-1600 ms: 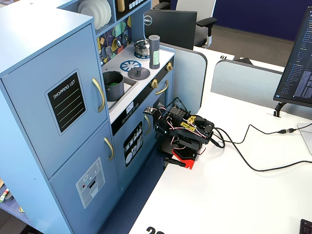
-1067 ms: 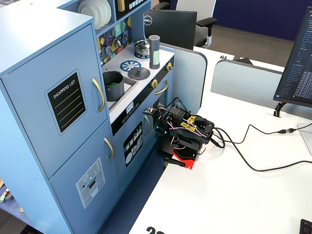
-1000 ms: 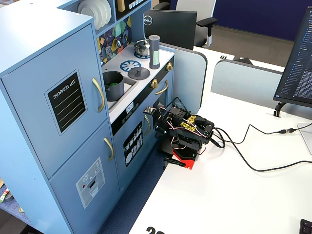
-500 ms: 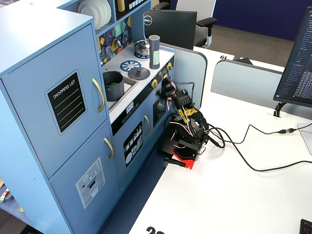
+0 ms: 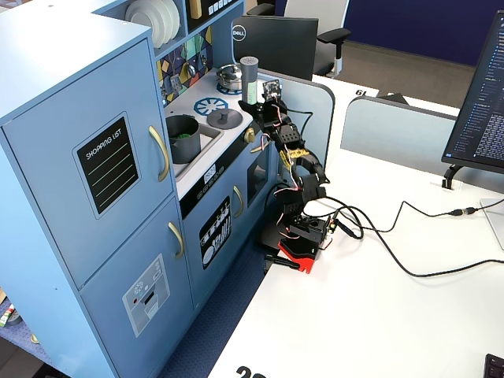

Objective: Put salt in the gray recipient

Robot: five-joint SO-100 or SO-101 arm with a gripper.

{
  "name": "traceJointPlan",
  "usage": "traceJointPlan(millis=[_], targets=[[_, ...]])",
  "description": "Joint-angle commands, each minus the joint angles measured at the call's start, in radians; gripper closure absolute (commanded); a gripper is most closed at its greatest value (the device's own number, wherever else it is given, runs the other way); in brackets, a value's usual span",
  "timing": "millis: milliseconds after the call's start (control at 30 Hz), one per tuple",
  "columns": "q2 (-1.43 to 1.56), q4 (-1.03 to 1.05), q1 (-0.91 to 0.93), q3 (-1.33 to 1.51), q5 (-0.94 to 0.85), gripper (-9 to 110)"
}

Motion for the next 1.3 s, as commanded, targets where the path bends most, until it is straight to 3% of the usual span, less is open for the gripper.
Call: traceJointPlan(millis=[0,967,1067,1167,1267], targets=[[-0.114,-0.084,0.028,-0.156,0.017,49],[-0.77,-0.17,0.012,-0.726,0.009,57],[-0.81,-0.167,0.002,-0.779,0.005,66],[-0.811,-0.172,-0.02,-0.787,-0.005,97],[-0.762,-0.167,-0.023,-0.776,0.046,101]])
